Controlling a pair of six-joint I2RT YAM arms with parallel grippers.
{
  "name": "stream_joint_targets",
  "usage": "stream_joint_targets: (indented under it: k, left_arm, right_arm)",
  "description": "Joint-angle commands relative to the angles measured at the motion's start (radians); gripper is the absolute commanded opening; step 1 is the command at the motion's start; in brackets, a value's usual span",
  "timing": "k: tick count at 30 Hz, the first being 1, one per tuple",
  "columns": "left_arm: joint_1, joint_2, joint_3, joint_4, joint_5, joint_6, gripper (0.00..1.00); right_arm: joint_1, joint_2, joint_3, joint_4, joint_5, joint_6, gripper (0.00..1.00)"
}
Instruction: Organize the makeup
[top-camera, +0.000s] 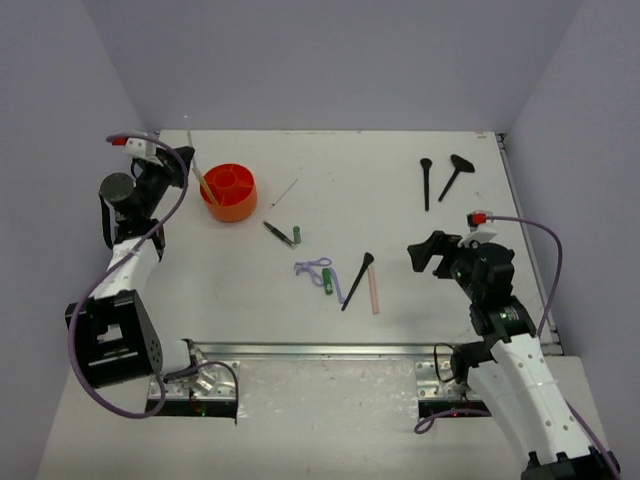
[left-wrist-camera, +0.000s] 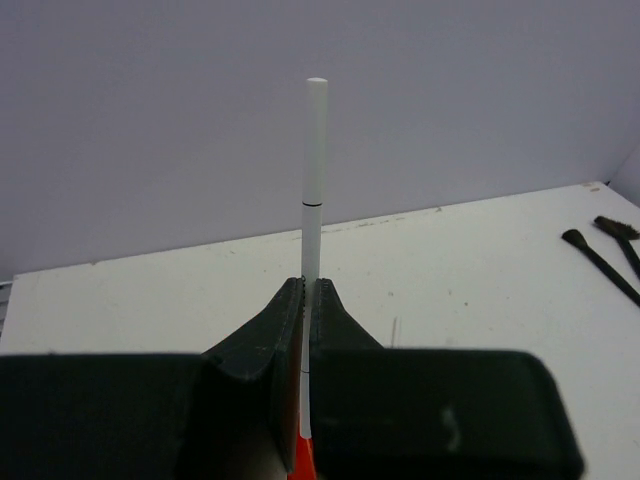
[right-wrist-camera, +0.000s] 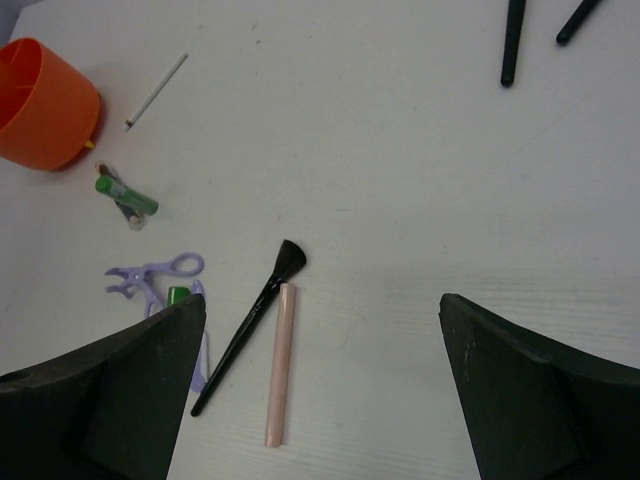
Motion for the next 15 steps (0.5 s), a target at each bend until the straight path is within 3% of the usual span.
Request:
stream_joint_targets:
  k: [1, 8, 15]
  left_arm:
    - [0.025, 0.112, -0.039, 0.304, 0.076, -0.1, 0.0]
    - [0.025, 0.234, -0.088, 0.535, 0.113, -0.058, 0.0]
    - [0.057, 0.368, -0.089, 0.683, 0.163, -0.069, 0.0]
  right_arm:
    - [0.003, 0.114, 0.099, 0.12, 0.016, 0.05, 0.99]
    - [0.008, 0.375, 0.251, 0.184, -0.074, 0.099, 0.98]
    - [0.021, 0.403, 0.232, 0.243, -0.065, 0.093, 0.98]
